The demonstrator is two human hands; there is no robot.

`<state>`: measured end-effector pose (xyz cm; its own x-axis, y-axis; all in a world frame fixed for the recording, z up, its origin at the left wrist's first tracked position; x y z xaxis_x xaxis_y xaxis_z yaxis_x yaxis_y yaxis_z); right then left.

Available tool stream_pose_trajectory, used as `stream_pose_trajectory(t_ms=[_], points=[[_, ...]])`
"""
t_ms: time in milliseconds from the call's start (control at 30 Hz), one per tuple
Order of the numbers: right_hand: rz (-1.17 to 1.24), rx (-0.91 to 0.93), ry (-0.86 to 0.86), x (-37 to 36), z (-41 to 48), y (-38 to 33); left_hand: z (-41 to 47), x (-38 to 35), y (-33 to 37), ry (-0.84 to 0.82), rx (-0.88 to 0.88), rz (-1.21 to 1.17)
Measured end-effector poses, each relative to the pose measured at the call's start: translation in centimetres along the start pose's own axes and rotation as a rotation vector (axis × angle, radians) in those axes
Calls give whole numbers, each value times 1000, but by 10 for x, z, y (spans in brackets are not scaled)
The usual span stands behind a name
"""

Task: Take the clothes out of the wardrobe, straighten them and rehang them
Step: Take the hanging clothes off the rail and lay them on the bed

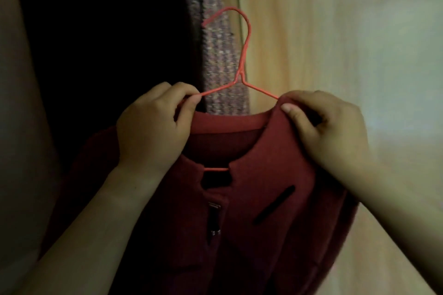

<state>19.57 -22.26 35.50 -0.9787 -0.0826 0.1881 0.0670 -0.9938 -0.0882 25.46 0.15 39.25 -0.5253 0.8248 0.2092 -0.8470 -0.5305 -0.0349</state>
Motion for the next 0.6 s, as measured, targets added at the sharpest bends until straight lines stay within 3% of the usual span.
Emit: stream_pose_trajectory(t_ms=[300, 600], points=[[-250, -171, 60, 170, -66, 143, -3, -96, 183, -68, -30, -388], [-555, -363, -156, 353, -238, 291, -138, -223, 411, -309, 133, -866]])
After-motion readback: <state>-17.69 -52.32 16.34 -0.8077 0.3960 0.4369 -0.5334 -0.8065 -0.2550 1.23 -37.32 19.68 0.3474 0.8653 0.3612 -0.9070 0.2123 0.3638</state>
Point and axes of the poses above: each hand's wrist, its own z-axis towards the middle knuckle, its own x-axis out of the back of the hand, y = z × x, the point moved 8 cm from there along z, towards the middle knuckle, and after that the axes turned 14 degrees about -z, right-handed, at the moved point
